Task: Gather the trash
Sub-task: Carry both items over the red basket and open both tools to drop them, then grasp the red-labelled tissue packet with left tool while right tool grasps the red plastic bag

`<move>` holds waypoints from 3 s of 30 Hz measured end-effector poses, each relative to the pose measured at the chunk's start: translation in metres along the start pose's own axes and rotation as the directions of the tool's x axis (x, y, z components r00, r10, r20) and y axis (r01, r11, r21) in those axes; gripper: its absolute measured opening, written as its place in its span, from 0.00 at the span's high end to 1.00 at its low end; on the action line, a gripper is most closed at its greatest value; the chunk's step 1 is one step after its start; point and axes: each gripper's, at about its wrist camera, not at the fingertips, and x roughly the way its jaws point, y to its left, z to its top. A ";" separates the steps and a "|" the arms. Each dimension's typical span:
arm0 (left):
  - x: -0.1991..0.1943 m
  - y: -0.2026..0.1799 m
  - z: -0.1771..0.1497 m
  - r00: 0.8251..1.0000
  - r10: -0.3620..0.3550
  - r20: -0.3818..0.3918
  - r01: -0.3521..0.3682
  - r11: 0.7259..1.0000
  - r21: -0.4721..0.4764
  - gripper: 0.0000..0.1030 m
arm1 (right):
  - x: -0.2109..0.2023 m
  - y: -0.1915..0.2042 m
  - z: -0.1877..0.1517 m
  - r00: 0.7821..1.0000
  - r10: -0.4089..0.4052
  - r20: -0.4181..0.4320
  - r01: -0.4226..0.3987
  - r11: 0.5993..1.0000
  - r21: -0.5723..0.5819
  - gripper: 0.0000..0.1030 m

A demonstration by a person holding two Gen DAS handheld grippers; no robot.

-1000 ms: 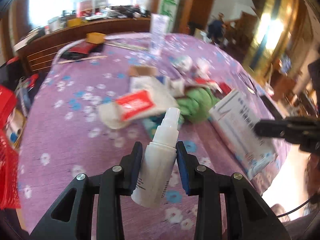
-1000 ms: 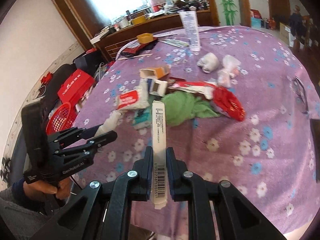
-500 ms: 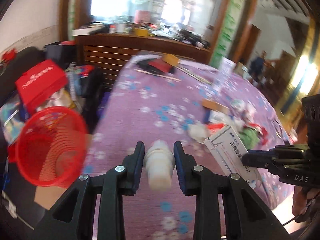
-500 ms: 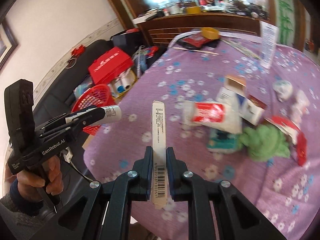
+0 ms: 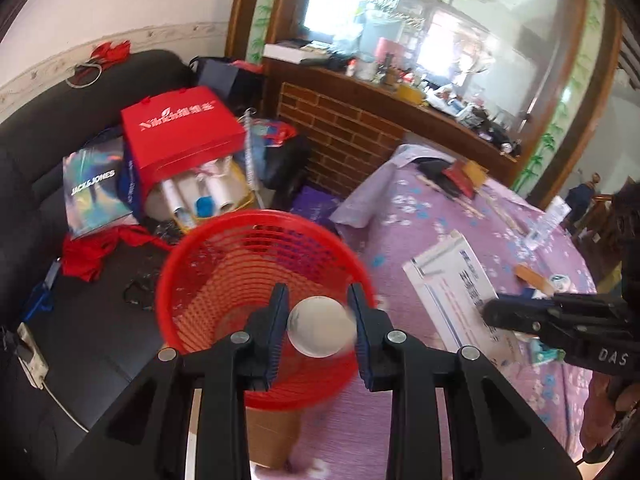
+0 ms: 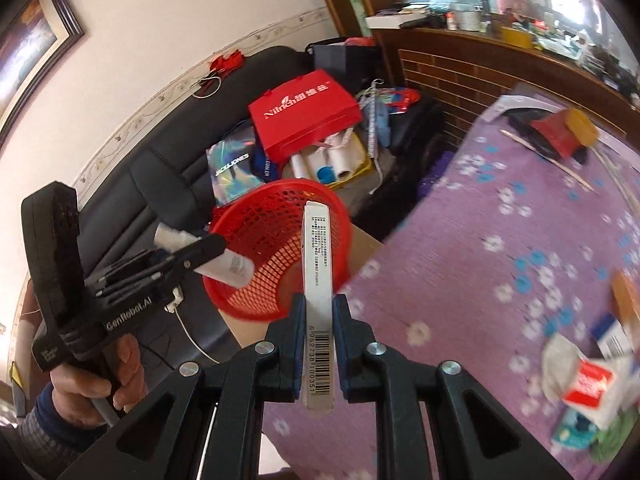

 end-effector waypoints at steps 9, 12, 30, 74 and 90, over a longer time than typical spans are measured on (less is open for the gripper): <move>0.024 0.030 0.018 0.999 -0.017 -0.037 0.016 0.999 -0.040 0.46 | 0.057 0.014 0.042 0.999 -0.042 0.027 0.040 0.998 0.039 0.74; 0.019 0.027 0.017 0.999 -0.047 -0.027 0.047 0.999 -0.023 0.45 | 0.039 0.009 0.035 0.997 -0.059 0.050 0.056 0.997 0.056 0.74; 0.037 -0.200 -0.043 0.913 -0.342 -0.223 0.407 0.798 0.443 0.20 | -0.114 -0.120 -0.161 0.959 -0.278 0.049 0.209 0.817 0.538 0.64; 0.049 -0.313 -0.117 0.934 -0.233 -0.271 0.344 0.788 0.510 0.62 | -0.194 -0.300 -0.208 0.810 -0.587 -0.012 0.515 0.701 0.494 0.67; 0.024 -0.308 -0.112 0.960 -0.207 -0.191 0.274 0.842 0.464 0.62 | -0.245 -0.243 -0.239 0.863 -0.463 0.203 0.262 0.752 0.605 0.82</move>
